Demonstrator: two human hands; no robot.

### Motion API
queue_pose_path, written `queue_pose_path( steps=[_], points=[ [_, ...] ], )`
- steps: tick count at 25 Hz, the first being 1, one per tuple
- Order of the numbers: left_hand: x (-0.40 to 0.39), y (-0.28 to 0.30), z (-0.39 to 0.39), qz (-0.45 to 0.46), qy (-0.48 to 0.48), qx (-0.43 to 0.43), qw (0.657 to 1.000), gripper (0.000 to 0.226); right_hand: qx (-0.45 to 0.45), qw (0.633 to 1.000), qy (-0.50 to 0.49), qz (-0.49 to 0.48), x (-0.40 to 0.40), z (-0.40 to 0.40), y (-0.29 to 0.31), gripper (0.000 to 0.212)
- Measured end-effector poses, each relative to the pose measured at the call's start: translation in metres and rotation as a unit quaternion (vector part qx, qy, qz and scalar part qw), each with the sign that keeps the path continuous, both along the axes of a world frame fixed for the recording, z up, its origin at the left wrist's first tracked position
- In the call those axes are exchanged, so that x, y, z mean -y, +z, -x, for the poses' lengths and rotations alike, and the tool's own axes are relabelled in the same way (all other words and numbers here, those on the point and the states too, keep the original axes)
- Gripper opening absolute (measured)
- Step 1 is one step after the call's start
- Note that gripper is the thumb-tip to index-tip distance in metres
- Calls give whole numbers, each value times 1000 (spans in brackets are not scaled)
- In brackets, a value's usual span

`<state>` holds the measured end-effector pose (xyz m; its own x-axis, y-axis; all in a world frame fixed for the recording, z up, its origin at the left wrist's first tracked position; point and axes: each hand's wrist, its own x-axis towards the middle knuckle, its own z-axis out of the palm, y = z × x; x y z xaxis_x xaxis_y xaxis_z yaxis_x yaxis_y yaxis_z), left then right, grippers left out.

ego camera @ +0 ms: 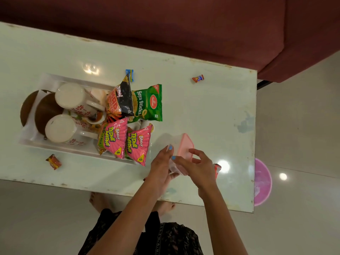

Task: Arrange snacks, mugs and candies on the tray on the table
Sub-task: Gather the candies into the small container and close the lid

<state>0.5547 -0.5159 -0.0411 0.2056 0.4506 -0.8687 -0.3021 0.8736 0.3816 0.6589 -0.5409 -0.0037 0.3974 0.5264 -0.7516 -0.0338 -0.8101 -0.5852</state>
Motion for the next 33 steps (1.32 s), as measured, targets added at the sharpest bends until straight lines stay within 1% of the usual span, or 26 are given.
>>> queue_pose_path(
  steps=[3, 5, 7, 8, 9, 10, 12, 14, 15, 16, 17, 20, 21, 22, 24, 26, 27, 28, 29, 30, 31, 33],
  points=[
    [-1, -1, -4, -22, 6, 13, 1000, 54, -39, 999, -19, 13, -7, -11, -2, 66],
    [-5, -5, -7, -14, 22, 20, 999, 43, -106, 993, -45, 13, -11, -23, -5, 64],
    [-11, -8, -8, 29, 58, 30, 997, 31, -186, 978, -93, 7, -14, -37, -7, 59],
    [-13, -9, -8, 49, 68, 34, 996, 30, -192, 975, -110, 1, -16, -44, -10, 57],
    [-13, -10, -8, 64, 72, 38, 995, 32, -165, 979, -120, -5, -18, -51, -15, 58],
    [-12, -11, -8, 72, 73, 45, 994, 37, -108, 987, -117, -5, -21, -57, -19, 60],
    [-8, -11, -8, 77, 84, 66, 991, 45, 40, 996, -80, 18, -30, -66, -26, 70],
    [-7, -10, -8, 82, 95, 85, 988, 48, 140, 989, -32, 38, -38, -71, -25, 81],
    [-7, -9, -7, 86, 100, 91, 987, 48, 176, 983, -15, 45, -40, -72, -25, 82],
    [-8, -7, -7, 90, 105, 96, 986, 47, 192, 980, -3, 50, -43, -73, -24, 77],
    [-8, -6, -7, 93, 107, 100, 985, 47, 178, 982, 7, 55, -44, -73, -22, 68],
    [-9, -1, -9, 78, 80, 101, 989, 46, 42, 995, 52, 79, -40, -55, -14, 41],
    [-9, 1, -10, 74, 66, 91, 991, 46, 45, 993, 82, 77, -38, -47, -14, 31],
    [-9, 2, -11, 70, 51, 74, 993, 46, 75, 989, 108, 66, -38, -40, -15, 26],
    [-10, 6, -12, 65, 39, 29, 997, 44, 134, 982, 127, 32, -41, -30, -16, 26],
    [-8, 9, -7, 71, 58, -28, 995, 39, 144, 983, 116, 9, -47, -26, -16, 29],
    [-4, 10, -4, 65, 69, -63, 993, 34, 141, 985, 103, 6, -49, -28, -18, 29],
    [3, 11, 1, 40, 80, -109, 990, 24, 150, 984, 93, 5, -48, -30, -20, 29],
    [13, 11, 7, -11, 73, -173, 982, 12, 175, 981, 84, 3, -45, -34, -21, 27],
    [25, 12, 14, -81, 41, -251, 964, 3, 216, 974, 76, 1, -39, -38, -22, 24],
    [36, 13, 20, -156, -8, -330, 931, 7, 261, 963, 73, 1, -31, -43, -23, 22],
    [51, 8, 32, -270, -106, -433, 853, 14, 317, 945, 78, 28, -11, -53, -28, 22]
  ],
)
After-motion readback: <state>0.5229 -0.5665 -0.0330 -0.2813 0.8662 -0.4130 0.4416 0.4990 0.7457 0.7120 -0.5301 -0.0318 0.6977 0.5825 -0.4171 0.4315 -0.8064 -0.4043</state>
